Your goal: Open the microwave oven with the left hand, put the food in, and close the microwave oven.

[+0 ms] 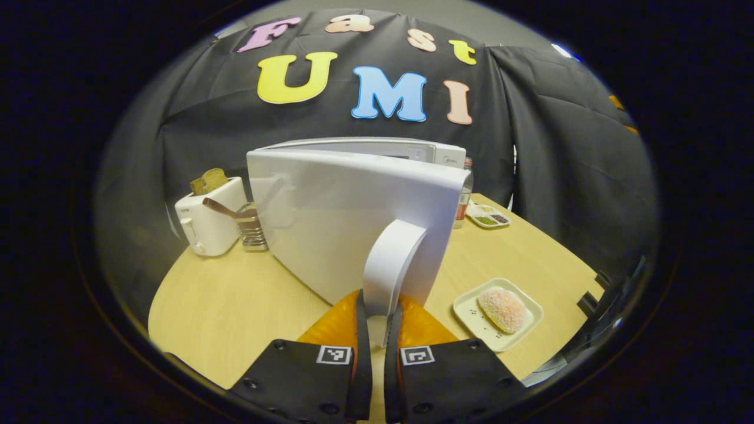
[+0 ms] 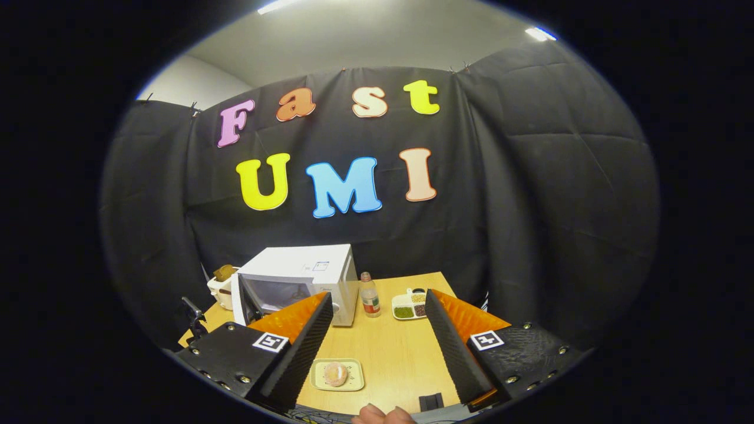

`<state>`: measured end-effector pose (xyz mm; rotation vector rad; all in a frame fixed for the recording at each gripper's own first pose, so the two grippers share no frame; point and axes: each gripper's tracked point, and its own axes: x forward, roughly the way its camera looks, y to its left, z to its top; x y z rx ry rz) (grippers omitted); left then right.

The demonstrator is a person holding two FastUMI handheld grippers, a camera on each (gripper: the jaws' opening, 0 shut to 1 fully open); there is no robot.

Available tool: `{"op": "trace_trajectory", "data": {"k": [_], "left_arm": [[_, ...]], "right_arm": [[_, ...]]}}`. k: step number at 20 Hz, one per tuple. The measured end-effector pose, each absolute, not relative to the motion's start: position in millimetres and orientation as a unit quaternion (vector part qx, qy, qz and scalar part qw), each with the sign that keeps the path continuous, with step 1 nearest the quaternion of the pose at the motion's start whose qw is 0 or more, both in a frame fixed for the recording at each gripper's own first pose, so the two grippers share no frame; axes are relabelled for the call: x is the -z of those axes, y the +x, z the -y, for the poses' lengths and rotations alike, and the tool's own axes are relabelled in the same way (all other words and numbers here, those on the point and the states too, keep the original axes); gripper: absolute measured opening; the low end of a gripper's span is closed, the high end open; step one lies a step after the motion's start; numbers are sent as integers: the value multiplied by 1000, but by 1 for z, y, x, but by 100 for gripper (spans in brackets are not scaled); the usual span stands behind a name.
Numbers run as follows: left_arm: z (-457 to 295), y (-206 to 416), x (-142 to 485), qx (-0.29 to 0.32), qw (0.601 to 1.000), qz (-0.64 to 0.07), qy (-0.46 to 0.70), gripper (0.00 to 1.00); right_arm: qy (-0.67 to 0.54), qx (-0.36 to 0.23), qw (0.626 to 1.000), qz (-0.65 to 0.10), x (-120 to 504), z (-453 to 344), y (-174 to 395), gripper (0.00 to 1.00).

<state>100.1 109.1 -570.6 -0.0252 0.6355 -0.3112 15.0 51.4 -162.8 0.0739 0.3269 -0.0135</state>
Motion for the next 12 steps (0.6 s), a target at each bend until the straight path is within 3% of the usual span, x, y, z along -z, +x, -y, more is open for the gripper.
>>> {"op": "trace_trajectory", "data": {"k": [6,12], "left_arm": [[-165,70,568,193,933,-303,-19,24],[-231,54,550,148,936,-308,-84,37]], "right_arm": [[36,1,973,-228,230,-112,24,96],[22,-20,951,-309,321,-153,36,96]]}}
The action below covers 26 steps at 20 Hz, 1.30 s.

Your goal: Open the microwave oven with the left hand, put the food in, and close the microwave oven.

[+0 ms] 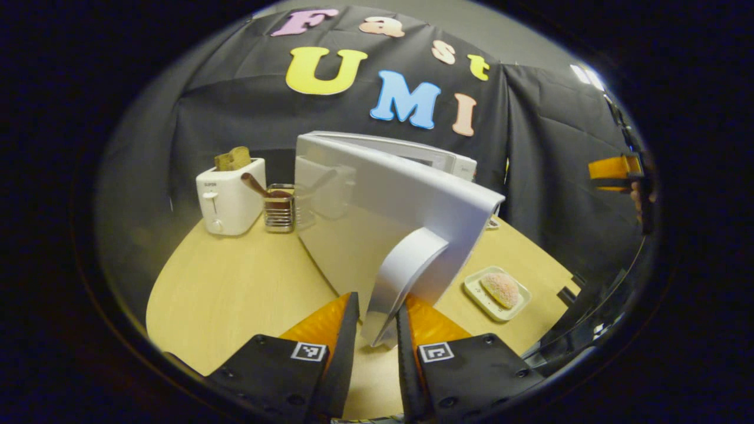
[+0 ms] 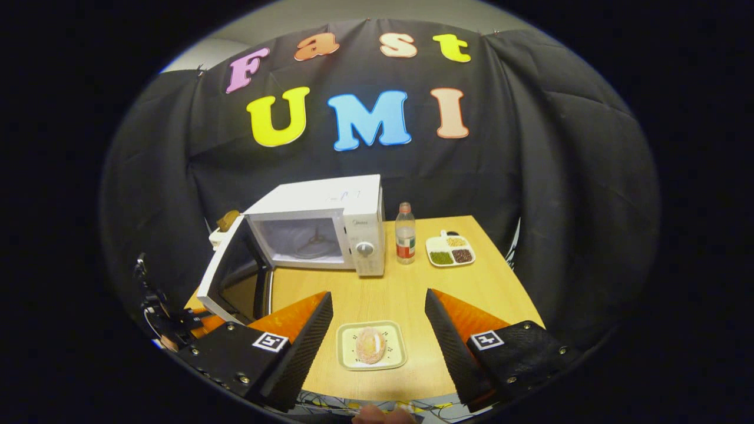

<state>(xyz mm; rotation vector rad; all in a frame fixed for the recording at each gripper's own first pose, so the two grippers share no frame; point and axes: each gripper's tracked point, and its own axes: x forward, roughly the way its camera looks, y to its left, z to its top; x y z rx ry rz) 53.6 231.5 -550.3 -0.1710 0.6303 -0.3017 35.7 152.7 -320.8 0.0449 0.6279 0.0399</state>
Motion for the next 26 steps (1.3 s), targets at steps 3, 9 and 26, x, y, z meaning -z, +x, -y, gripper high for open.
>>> {"op": "trace_trajectory", "data": {"k": [3,9,26], "left_arm": [[-268,47,535,99,948,-294,-75,70],[-287,28,513,35,953,-296,-55,80],[-247,-28,444,-116,933,-334,-72,84]], "right_arm": [[8,-25,938,-345,361,-158,42,96],[23,-53,907,-418,445,-173,55,97],[6,-110,832,-544,592,-184,59,76]]}}
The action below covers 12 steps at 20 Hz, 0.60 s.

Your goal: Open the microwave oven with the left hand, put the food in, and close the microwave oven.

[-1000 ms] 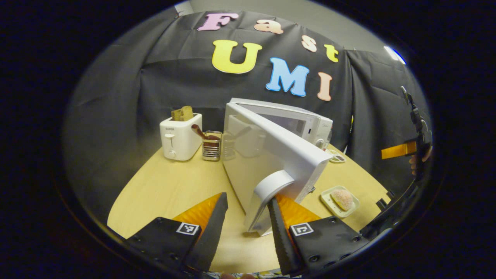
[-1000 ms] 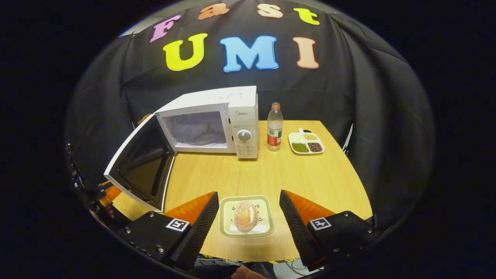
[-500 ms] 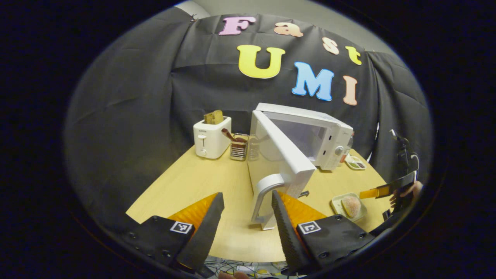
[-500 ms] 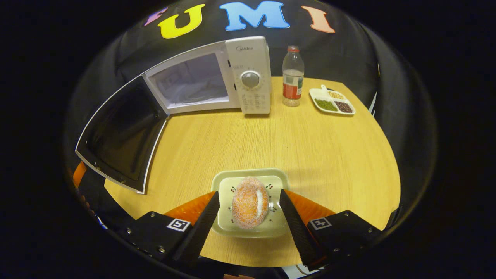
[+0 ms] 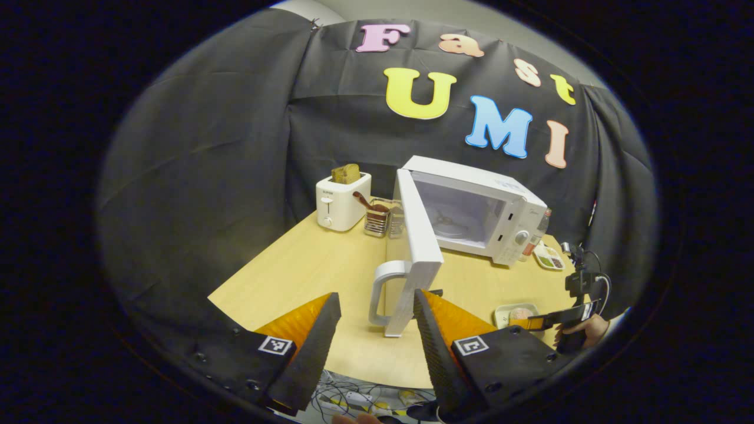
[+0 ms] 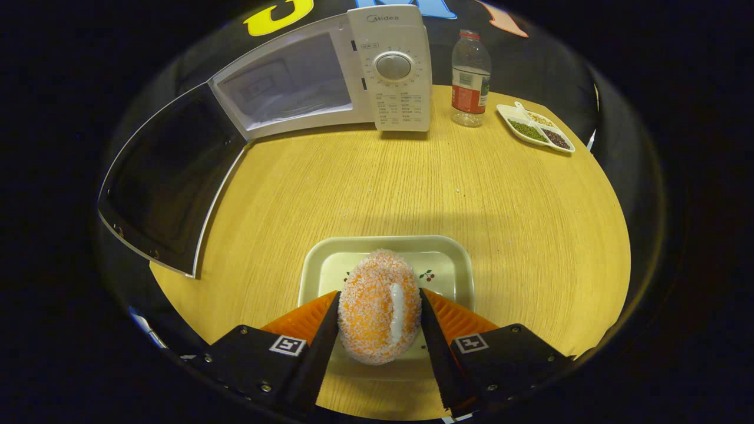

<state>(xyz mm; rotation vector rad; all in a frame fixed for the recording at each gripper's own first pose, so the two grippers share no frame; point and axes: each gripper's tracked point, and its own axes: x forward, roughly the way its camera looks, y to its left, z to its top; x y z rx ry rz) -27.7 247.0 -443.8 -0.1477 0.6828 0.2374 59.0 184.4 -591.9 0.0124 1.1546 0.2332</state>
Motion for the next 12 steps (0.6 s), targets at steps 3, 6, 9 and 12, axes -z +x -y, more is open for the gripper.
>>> {"op": "trace_trajectory", "data": {"k": [3,6,9,12], "left_arm": [[-231,-23,440,-118,931,-336,-75,80],[-220,-20,433,-117,935,-330,-63,84],[-219,-18,421,-118,938,-320,-60,84],[-226,-16,403,-119,943,-305,-63,84]], "right_arm": [[13,-118,831,-544,593,-186,67,76],[29,-118,833,-540,587,-185,70,59],[52,-120,834,-536,577,-187,75,61],[82,-123,846,-513,548,-202,88,62]]}}
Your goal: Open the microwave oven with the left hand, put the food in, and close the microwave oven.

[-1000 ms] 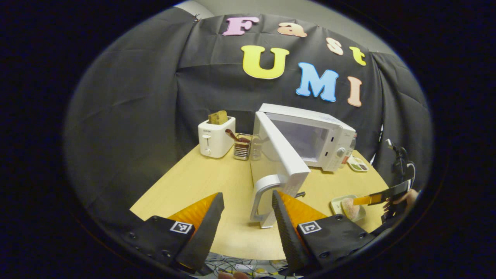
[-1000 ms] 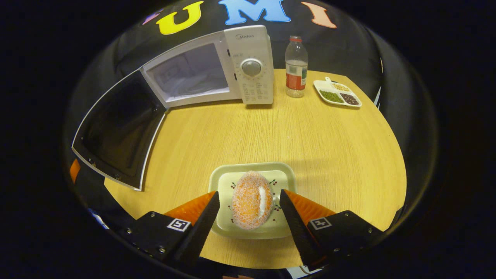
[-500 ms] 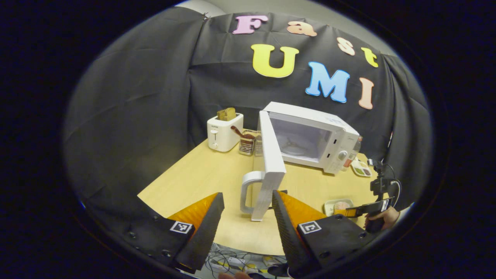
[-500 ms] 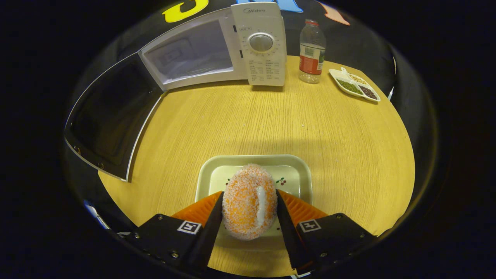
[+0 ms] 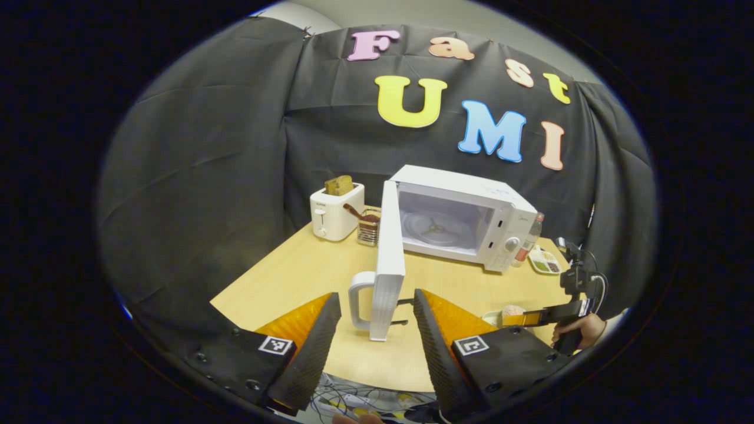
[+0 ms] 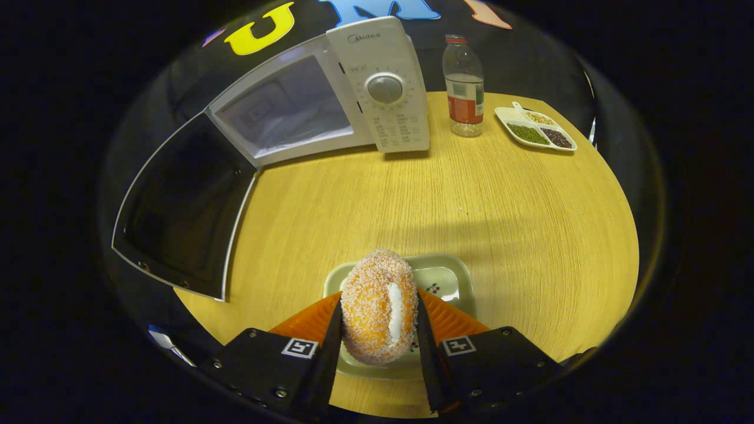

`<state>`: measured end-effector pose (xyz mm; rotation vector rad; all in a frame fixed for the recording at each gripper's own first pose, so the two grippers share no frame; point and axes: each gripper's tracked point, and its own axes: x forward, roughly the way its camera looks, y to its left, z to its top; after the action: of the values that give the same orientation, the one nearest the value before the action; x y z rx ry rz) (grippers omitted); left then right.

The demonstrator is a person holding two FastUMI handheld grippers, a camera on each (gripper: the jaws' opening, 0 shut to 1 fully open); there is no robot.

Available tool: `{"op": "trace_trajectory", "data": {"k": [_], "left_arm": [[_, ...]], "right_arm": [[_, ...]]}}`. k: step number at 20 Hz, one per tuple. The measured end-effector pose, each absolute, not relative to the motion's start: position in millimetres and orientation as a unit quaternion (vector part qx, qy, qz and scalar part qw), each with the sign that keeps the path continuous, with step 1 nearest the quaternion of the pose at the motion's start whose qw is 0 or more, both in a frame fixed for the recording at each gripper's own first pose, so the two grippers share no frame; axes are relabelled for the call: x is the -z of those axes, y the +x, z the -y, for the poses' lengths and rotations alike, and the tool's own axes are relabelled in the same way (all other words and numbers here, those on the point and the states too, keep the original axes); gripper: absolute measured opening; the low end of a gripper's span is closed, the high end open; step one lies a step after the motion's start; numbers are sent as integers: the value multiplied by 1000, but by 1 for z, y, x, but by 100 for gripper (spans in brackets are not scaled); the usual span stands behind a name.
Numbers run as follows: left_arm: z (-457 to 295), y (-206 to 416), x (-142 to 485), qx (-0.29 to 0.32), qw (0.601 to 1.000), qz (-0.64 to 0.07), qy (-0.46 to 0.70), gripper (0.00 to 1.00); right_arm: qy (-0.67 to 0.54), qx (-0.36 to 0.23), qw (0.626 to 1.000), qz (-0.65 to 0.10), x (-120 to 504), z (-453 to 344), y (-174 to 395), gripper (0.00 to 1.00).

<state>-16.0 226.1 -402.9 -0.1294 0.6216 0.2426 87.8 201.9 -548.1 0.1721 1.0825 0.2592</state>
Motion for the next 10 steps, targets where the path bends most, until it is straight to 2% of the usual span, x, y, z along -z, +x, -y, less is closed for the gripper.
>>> {"op": "trace_trajectory", "data": {"k": [1,2,3,4,5,7,9,10], "left_arm": [[-231,-16,396,-118,945,-297,-63,84],[-236,-14,387,-113,948,-290,-65,80],[-241,-14,383,-107,950,-284,-65,80],[-247,-14,378,-99,953,-279,-63,84],[-253,-15,374,-91,955,-275,-59,80],[-267,-16,364,-72,959,-268,-48,80],[-279,-19,358,-48,963,-262,-43,89],[-283,-19,354,-35,964,-258,-46,80]], "right_arm": [[88,-131,851,-501,536,-211,93,62],[97,-135,855,-491,525,-222,97,61],[111,-135,859,-481,514,-234,103,61],[124,-134,863,-470,504,-246,110,62],[135,-129,867,-461,498,-256,117,62],[151,-112,875,-446,488,-275,129,61],[171,-93,880,-433,485,-295,142,58],[182,-86,882,-426,484,-306,150,58]]}}
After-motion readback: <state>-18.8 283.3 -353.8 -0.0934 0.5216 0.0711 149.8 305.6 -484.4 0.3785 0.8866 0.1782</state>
